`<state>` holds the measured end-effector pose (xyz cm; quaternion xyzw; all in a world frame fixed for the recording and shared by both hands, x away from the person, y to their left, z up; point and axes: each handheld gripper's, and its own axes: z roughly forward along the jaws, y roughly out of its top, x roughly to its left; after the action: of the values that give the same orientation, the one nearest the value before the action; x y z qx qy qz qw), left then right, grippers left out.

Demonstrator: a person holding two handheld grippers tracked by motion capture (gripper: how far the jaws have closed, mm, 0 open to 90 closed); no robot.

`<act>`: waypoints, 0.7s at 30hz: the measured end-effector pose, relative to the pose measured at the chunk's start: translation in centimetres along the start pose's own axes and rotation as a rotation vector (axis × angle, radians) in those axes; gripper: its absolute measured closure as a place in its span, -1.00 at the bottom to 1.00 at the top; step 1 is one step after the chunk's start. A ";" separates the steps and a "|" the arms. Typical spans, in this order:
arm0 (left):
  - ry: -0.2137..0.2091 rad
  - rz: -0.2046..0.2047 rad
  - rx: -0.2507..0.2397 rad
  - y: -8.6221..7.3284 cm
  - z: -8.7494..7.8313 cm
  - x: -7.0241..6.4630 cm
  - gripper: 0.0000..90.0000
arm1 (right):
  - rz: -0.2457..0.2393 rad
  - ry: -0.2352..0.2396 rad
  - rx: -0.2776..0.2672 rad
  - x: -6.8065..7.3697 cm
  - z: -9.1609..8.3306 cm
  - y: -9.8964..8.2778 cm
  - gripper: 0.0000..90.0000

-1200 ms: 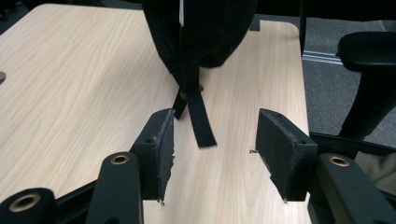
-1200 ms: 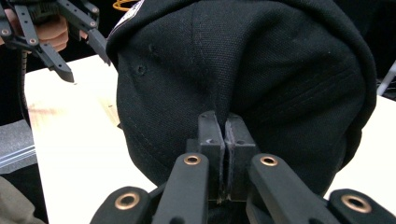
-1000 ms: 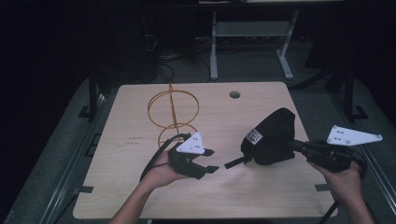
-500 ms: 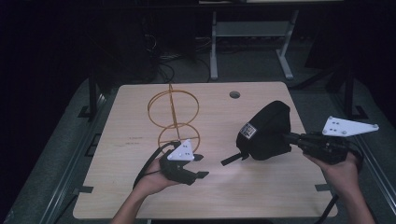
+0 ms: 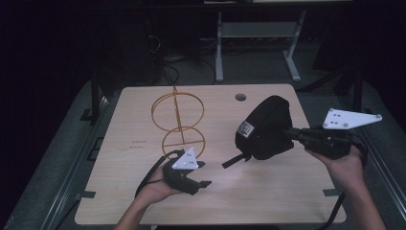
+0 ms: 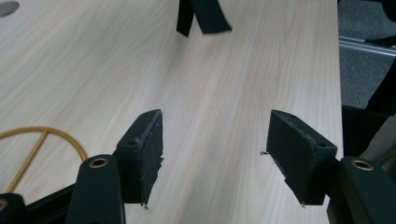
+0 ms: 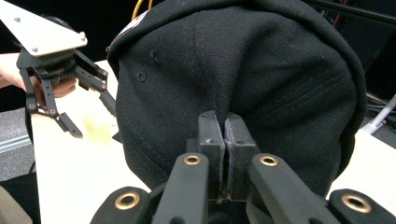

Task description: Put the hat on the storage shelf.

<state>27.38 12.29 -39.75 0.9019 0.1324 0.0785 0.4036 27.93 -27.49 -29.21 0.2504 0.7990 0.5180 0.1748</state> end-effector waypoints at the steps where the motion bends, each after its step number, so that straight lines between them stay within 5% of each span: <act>1: 0.002 0.000 0.000 -0.1 0.0 0.0 -0.21 | -0.008 0.002 0.000 0.0 0.1 0.2 0.95; 21: 0.016 -0.012 -0.007 -0.7 -0.1 0.2 -0.28 | -0.050 0.059 -0.019 0.0 1.9 4.6 0.95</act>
<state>27.41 12.86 -40.17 0.8991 0.1406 0.0840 0.4060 29.96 -24.53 -25.72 0.2132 0.8050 0.5281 0.1665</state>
